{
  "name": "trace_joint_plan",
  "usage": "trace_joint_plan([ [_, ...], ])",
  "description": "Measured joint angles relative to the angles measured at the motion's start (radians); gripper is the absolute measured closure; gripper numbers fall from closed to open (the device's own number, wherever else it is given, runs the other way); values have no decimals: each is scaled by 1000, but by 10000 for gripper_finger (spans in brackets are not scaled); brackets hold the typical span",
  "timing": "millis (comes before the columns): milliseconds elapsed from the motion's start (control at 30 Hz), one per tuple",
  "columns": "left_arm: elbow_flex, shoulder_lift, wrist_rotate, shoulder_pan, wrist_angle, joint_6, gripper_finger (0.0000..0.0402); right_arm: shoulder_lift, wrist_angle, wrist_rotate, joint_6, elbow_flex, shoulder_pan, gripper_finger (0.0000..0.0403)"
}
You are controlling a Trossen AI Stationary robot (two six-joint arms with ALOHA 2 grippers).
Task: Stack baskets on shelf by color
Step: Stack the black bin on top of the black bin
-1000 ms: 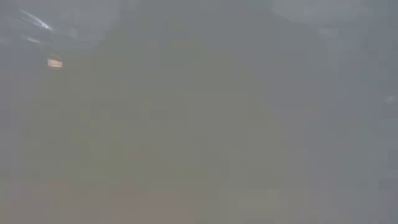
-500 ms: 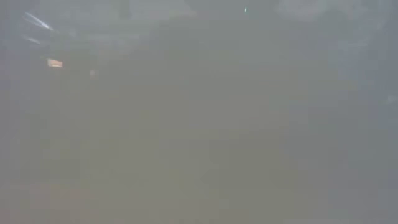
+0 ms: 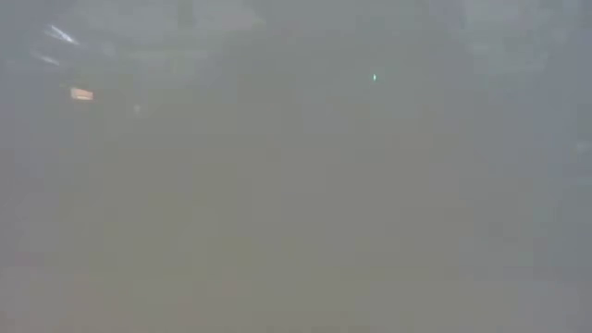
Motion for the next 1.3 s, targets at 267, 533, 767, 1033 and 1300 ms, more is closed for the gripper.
trace_joint_plan([
  [267,0,1,-11,6,-13,-48,250,5,-2,1,-6,0,0,244],
  [533,-1,-24,-13,-6,-111,-51,390,5,-20,1,-4,0,0,244],
  [767,-1,-165,-13,-61,-236,26,388,5,-30,2,-4,0,0,244],
  [1033,0,-447,-230,-81,-535,-94,383,5,-37,2,3,-1,0,244],
  [1300,0,-628,-552,-8,-841,-317,384,5,-32,-2,28,-2,0,244],
])
